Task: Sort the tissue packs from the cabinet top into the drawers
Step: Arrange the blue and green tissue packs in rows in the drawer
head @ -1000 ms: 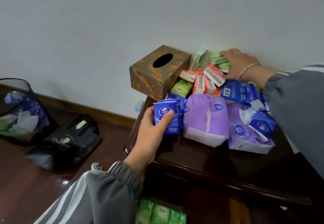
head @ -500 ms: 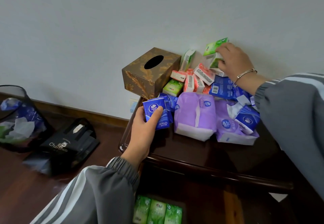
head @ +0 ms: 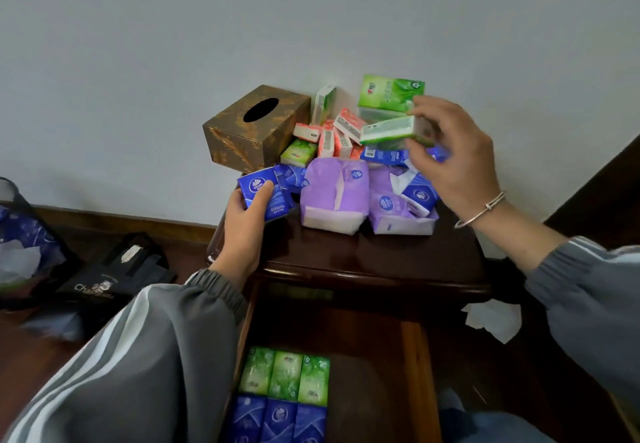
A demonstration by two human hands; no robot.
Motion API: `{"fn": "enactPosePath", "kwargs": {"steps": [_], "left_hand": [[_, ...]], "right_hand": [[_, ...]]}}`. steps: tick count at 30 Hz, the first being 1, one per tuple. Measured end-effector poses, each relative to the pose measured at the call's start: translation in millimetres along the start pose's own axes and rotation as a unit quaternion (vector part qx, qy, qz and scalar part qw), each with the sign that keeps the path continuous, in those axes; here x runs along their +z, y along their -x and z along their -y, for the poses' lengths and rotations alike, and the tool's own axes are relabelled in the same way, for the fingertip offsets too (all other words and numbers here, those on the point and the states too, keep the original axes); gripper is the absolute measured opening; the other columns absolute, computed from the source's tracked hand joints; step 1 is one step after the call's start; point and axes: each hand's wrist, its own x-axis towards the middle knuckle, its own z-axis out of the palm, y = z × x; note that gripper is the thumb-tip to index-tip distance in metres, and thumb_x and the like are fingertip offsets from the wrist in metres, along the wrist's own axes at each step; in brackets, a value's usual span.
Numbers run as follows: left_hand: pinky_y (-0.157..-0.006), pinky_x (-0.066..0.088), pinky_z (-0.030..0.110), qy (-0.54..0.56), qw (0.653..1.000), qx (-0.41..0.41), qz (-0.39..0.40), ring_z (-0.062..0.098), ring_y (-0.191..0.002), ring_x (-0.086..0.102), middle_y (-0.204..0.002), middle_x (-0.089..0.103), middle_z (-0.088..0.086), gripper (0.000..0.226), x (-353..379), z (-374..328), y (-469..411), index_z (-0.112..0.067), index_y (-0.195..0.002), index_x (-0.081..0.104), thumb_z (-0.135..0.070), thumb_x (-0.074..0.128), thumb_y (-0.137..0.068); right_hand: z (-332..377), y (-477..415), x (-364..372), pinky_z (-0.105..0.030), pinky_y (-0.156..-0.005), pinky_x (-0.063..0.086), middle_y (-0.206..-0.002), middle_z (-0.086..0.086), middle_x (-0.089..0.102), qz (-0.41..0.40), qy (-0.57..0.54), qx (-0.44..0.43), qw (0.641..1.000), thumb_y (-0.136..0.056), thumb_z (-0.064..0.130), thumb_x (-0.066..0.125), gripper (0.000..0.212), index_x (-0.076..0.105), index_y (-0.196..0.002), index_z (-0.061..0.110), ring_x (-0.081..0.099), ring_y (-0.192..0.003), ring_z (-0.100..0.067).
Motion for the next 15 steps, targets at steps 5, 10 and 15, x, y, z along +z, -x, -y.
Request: {"fn": "enactPosePath", "kwargs": {"steps": [5, 10, 15], "left_hand": [[-0.081, 0.058, 0.03, 0.052, 0.999, -0.009, 0.005, 0.018, -0.096, 0.068, -0.115, 0.068, 0.009, 0.038, -6, -9, 47, -0.01, -0.125, 0.052, -0.025, 0.062, -0.091], [-0.071, 0.056, 0.024, 0.051, 0.996, 0.012, 0.067, 0.01, -0.081, 0.068, -0.094, 0.072, 0.0, 0.019, -35, 21, 130, -0.017, -0.103, 0.064, -0.026, 0.066, -0.087], [-0.082, 0.056, 0.041, 0.006, 0.987, -0.138, 0.078, 0.028, -0.095, 0.067, -0.11, 0.069, 0.017, 0.056, -61, 75, 182, -0.01, -0.113, 0.061, -0.041, 0.079, -0.071]], "right_hand": [[46, 118, -38, -0.038, -0.098, 0.047, -0.126, -0.001, 0.057, 0.049, -0.105, 0.106, 0.988, -0.082, 0.007, 0.065, 0.032, 0.06, -0.113, 0.006, 0.055, -0.12, -0.016], [71, 224, -51, -0.013, -0.094, 0.043, -0.124, 0.004, 0.059, 0.145, -0.101, 0.164, 0.97, -0.076, 0.008, 0.068, 0.035, 0.063, -0.111, 0.013, 0.054, -0.111, 0.004], [67, 288, -31, -0.019, -0.087, 0.051, -0.109, 0.008, 0.062, 0.21, -0.119, 0.282, 0.928, -0.077, 0.005, 0.071, 0.035, 0.065, -0.11, 0.013, 0.059, -0.102, -0.001]]}}
